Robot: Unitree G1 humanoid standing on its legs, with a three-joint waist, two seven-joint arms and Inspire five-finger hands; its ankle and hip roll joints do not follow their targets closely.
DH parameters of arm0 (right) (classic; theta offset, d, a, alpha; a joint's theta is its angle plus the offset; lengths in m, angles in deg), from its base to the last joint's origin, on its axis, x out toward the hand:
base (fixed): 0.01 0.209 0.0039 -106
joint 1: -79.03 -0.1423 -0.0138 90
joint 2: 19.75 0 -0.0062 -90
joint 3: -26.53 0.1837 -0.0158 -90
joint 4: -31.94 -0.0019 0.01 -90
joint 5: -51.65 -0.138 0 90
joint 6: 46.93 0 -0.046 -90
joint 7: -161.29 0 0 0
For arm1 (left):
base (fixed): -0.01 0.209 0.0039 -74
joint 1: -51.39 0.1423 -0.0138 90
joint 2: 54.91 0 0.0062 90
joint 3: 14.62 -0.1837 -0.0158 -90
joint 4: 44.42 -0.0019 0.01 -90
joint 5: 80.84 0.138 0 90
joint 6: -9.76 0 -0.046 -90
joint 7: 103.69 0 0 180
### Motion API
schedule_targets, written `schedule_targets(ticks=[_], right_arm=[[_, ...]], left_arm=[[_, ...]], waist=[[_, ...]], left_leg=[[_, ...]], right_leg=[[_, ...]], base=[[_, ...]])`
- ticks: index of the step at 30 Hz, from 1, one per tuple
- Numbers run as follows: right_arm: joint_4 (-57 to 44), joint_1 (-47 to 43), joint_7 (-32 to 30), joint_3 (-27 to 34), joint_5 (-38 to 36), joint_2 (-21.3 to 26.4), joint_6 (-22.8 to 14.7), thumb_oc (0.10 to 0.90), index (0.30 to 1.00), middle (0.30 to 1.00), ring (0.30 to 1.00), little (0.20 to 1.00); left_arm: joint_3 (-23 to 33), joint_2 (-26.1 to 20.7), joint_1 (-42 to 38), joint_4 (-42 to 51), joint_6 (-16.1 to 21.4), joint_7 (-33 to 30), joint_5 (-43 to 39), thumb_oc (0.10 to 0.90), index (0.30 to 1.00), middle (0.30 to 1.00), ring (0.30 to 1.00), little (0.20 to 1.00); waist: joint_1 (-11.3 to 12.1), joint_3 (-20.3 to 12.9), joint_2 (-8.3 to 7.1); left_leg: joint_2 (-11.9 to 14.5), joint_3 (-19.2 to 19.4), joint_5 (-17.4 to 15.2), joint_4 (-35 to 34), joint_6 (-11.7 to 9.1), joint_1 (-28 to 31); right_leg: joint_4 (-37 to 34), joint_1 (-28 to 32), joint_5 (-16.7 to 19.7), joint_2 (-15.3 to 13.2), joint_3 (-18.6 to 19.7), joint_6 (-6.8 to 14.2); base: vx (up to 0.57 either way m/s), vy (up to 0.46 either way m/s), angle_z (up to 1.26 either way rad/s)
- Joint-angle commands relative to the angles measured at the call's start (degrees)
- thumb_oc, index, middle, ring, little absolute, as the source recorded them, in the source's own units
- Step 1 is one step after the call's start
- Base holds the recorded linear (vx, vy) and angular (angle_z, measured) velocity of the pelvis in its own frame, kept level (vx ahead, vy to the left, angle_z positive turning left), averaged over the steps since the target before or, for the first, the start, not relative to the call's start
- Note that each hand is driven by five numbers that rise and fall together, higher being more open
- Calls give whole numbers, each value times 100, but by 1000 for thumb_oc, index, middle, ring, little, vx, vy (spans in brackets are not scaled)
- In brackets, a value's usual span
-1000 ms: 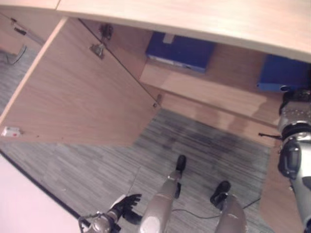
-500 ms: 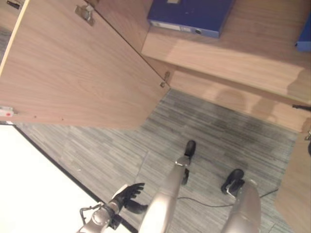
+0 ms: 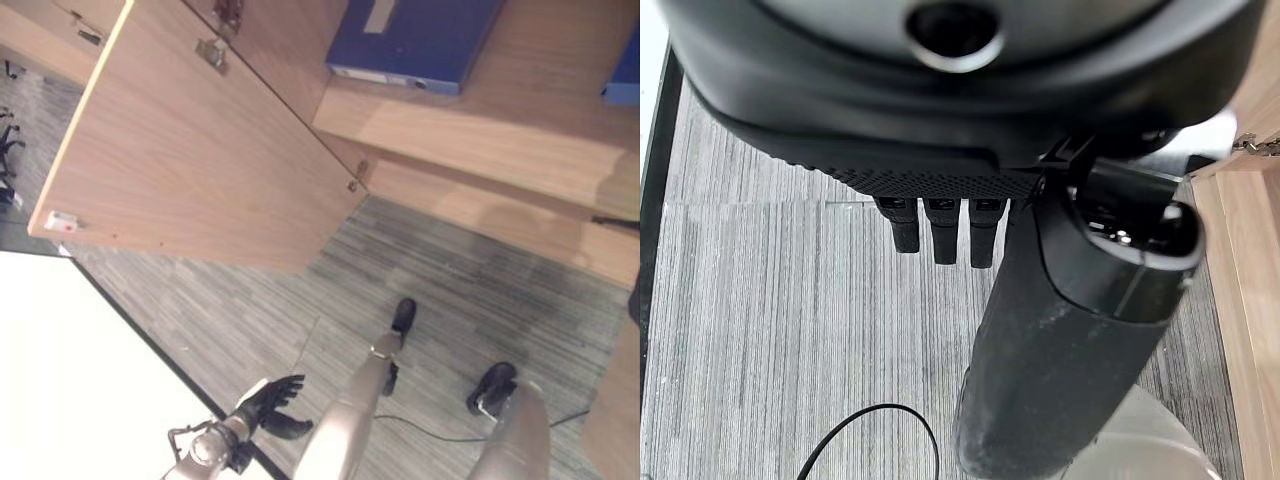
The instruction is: Put the empty folder in the office cabinet
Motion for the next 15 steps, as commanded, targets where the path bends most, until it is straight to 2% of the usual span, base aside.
schedule_targets(ticks=[1, 3, 8, 10, 15], right_arm=[[-792, -902, 412, -988, 1041, 853, 160, 800, 900, 900, 900, 900], [-605, -995, 360, -1186, 1297, 767, 419, 800, 900, 900, 900, 900], [-508, -1057, 359, -1367, 1538, 707, 640, 800, 900, 900, 900, 900], [-375, -1068, 306, -1528, 1859, 712, 840, 800, 900, 900, 900, 900], [-39, -993, 6, -1277, 1782, 663, 906, 800, 900, 900, 900, 900]], left_arm=[[34, -495, 71, -546, -69, -77, -2, 800, 900, 900, 900, 900], [55, -444, 6, -668, -88, -144, 29, 800, 900, 900, 900, 900], [98, -425, -38, -731, -91, -186, -8, 800, 900, 900, 900, 900], [128, -427, -41, -729, -116, -198, -29, 800, 900, 900, 900, 900], [82, -405, -164, -784, -162, -331, 68, 800, 900, 900, 900, 900]], waist=[[95, -404, -193], [44, -363, -272], [-23, -285, -339], [-76, -238, -402], [-187, -172, -488]], left_leg=[[177, -54, -1570, 756, -174, 514], [219, -30, -1522, 626, -177, 589], [263, -12, -1489, 553, -173, 680], [285, 13, -1482, 492, -179, 774], [336, 74, -1441, 339, -199, 941]], right_leg=[[-874, 655, -176, 468, 174, 675], [-980, 687, -108, 508, 162, 665], [-1077, 758, -34, 568, 161, 669], [-1225, 879, -5, 609, 126, 639], [-1525, 1102, 123, 688, 96, 625]], base=[[0, 0, 0], [-22, -7, 4], [-20, 3, -6], [-15, 3, -2], [-37, 13, -11]])
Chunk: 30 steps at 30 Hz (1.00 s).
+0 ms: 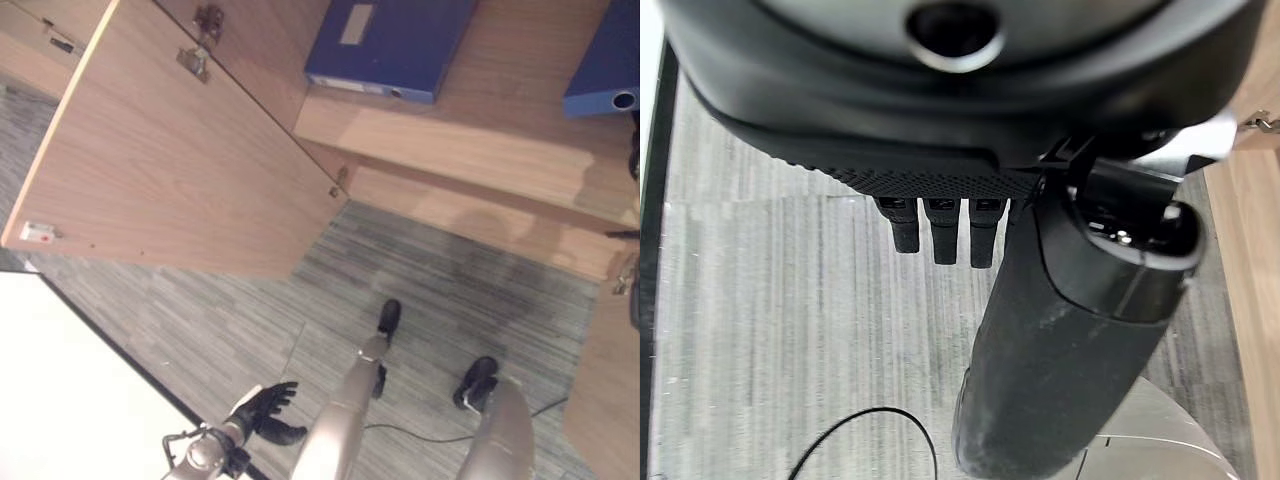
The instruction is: Put the empty folder in the office cabinet
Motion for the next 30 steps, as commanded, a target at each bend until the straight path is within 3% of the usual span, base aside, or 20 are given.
schedule_targets(ticks=[1, 10, 15, 19, 24, 30], right_arm=[[-387, -899, -14, -188, 239, 659, -364, 800, 900, 900, 900, 900], [22, -450, -870, 702, 65, 441, -444, 800, 900, 900, 900, 900], [36, -289, -1167, 888, 51, 288, -505, 800, 900, 900, 900, 900], [-96, -90, -1372, 1061, -12, -153, -698, 800, 900, 900, 900, 900], [-645, 289, -1807, 1333, 92, -1246, -1164, 800, 900, 900, 900, 900], [-773, 450, -1852, 1356, 161, -1635, -1167, 800, 900, 900, 900, 900]], left_arm=[[49, -385, -140, -580, -51, -217, 104, 800, 900, 900, 900, 900], [-64, -15, -305, -1084, -149, -642, 469, 800, 900, 900, 900, 900], [-40, 243, -299, -1378, -163, -823, 515, 800, 900, 900, 900, 900], [-23, 434, -305, -1540, -142, -947, 427, 800, 900, 900, 900, 900], [-17, 800, -490, -1828, -154, -1201, 175, 800, 900, 900, 900, 900], [-75, 956, -595, -1902, -154, -1239, 61, 800, 900, 900, 900, 900]], waist=[[123, -154, -234], [38, -227, -352], [20, -230, -429], [-12, -217, -507], [-166, -100, -617], [-275, -30, -680]], left_leg=[[135, 129, -1666, 584, -216, 737], [231, 96, -1486, -4, -229, 1360], [260, 110, -1310, -184, -219, 1614], [304, 116, -1278, -305, -208, 1779], [336, 184, -1274, -324, -159, 1834], [349, 211, -1299, -313, -148, 1869]], right_leg=[[-1202, 871, -72, 455, 200, 628], [-2131, 1653, 300, 652, 70, 663], [-2522, 2022, 592, 674, -67, 632], [-2725, 2213, 675, 747, -55, 626], [-2734, 2220, 724, 816, 10, 603], [-2766, 2269, 725, 830, 38, 581]], base=[[-19, 5, -9], [3, 9, -8], [-10, 24, 5], [-14, 11, -1], [-19, 21, -14], [-3, 4, -1]])
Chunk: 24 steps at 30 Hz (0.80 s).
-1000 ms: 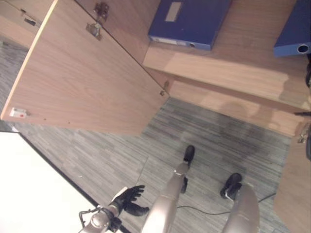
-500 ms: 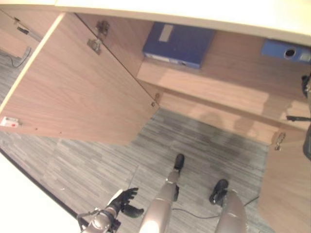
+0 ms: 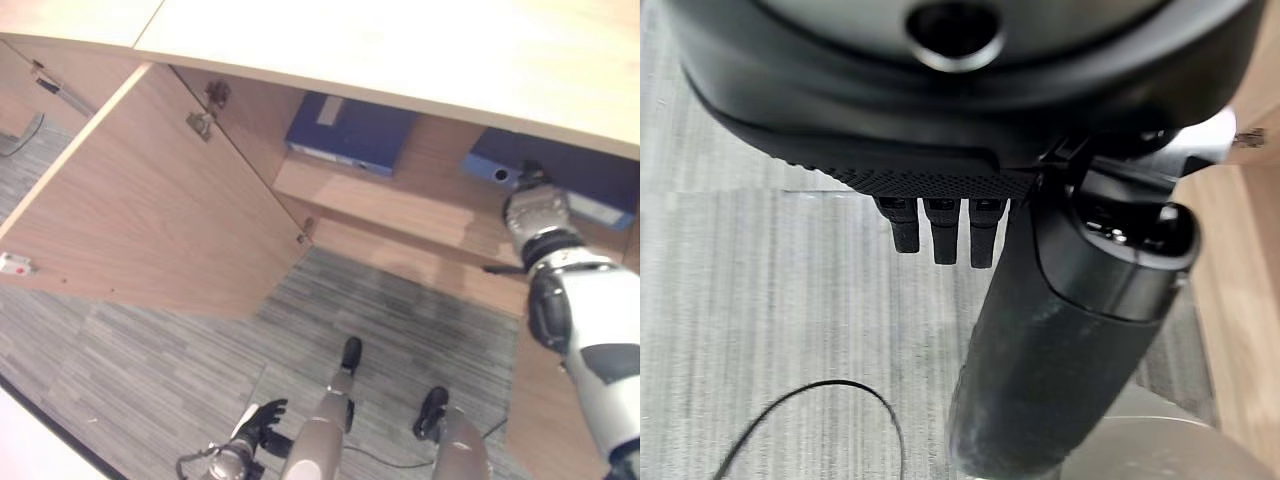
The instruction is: Put the empty folder in the office cabinet
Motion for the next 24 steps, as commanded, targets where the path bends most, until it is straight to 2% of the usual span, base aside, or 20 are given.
schedule_targets(ticks=[1, 8, 9, 12, 13, 24], right_arm=[[-655, -483, 127, -216, 222, 652, -393, 800, 900, 900, 900, 900], [-529, -371, 116, -137, 143, 580, -422, 800, 900, 900, 900, 900], [-506, -429, 13, -203, 389, 136, -162, 800, 900, 900, 900, 900], [-380, -393, 71, -189, 384, 197, -137, 800, 900, 900, 900, 900], [-157, -309, 282, -232, 382, 523, 78, 800, 900, 900, 900, 900], [-123, 676, 1077, 36, 183, 1606, 113, 800, 900, 900, 900, 900]], left_arm=[[14, 6, -349, -452, 66, -139, -156, 800, 900, 900, 900, 900], [-34, 63, -374, -478, 53, -156, -182, 800, 900, 900, 900, 900], [-392, 513, -1323, -379, -59, -337, -895, 800, 900, 900, 900, 900], [-409, 558, -1300, -317, -16, -378, -942, 800, 900, 900, 900, 900], [-440, 514, -1190, -249, -34, -235, -925, 800, 900, 900, 900, 900], [-233, -60, -226, 514, 18, 251, -440, 800, 900, 900, 900, 900]], waist=[[-8, 260, -199], [-26, 275, -223], [-153, 302, -249], [-139, 302, -235], [-92, 310, -225], [298, 345, -36]], left_leg=[[-57, 182, -1340, 506, -184, 563], [-40, 211, -1360, 493, -176, 606], [-36, 243, -1372, 476, -169, 613], [-34, 239, -1372, 474, -169, 622], [-35, 223, -1380, 475, -178, 634], [-79, 105, -1398, 505, -174, 675]], right_leg=[[-1285, 721, 276, 238, 224, 442], [-1306, 759, 297, 238, 232, 446], [-1307, 747, 303, 239, 255, 453], [-1317, 764, 297, 242, 248, 452], [-1320, 813, 290, 217, 210, 467], [-1285, 918, 254, 133, 38, 533]], base=[[0, 0, 0], [0, 0, 0], [0, 0, 0], [1, -7, -5], [10, -25, -11], [4, -22, 5]])
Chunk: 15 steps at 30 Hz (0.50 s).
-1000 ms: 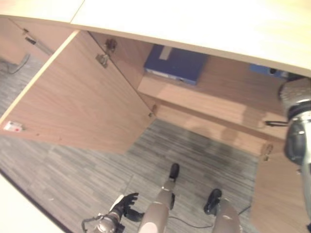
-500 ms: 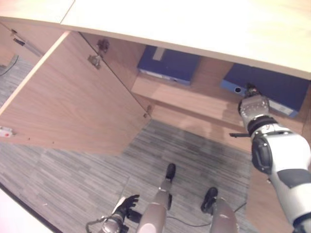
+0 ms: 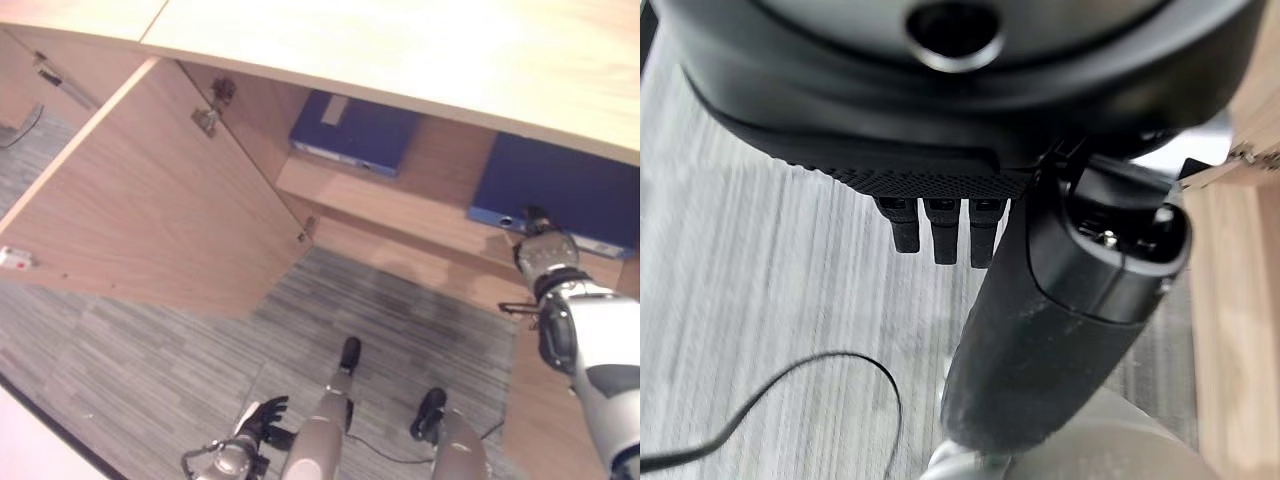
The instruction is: Put the empty folder in the office cabinet
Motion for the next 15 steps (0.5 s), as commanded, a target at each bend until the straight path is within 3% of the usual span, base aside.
schedule_targets(ticks=[1, 3, 9, 15], right_arm=[[-427, -147, 393, -89, 73, 945, -294, 580, 571, 571, 571, 571], [-451, -45, 468, -87, 146, 1116, -296, 400, 300, 300, 300, 300], [-697, 189, 625, -150, 446, 1515, -407, 400, 300, 300, 300, 300], [-686, 22, 841, -552, 856, 1816, -179, 400, 300, 300, 300, 300]], left_arm=[[15, -56, -158, 209, 200, 250, 244, 800, 900, 900, 900, 900], [55, -107, -86, 249, 215, 294, 284, 800, 900, 900, 900, 900], [161, -234, 115, 391, 259, 379, 391, 800, 900, 900, 900, 900], [178, -321, 141, 471, 277, 479, 390, 800, 900, 900, 900, 900]], waist=[[156, 311, 0], [183, 315, 22], [221, 323, 70], [209, 334, 78]], left_leg=[[-118, 160, -1429, 519, -173, 633], [-123, 153, -1421, 514, -172, 637], [-130, 150, -1397, 485, -166, 649], [-136, 157, -1378, 473, -179, 637]], right_leg=[[-1178, 790, 191, 69, 128, 509], [-1171, 789, 195, 60, 121, 512], [-1198, 784, 215, 46, 105, 529], [-1211, 761, 234, 46, 107, 527]], base=[[-5, -18, 4], [-6, -8, 6], [-11, -1, 3], [-3, -1, 1]])
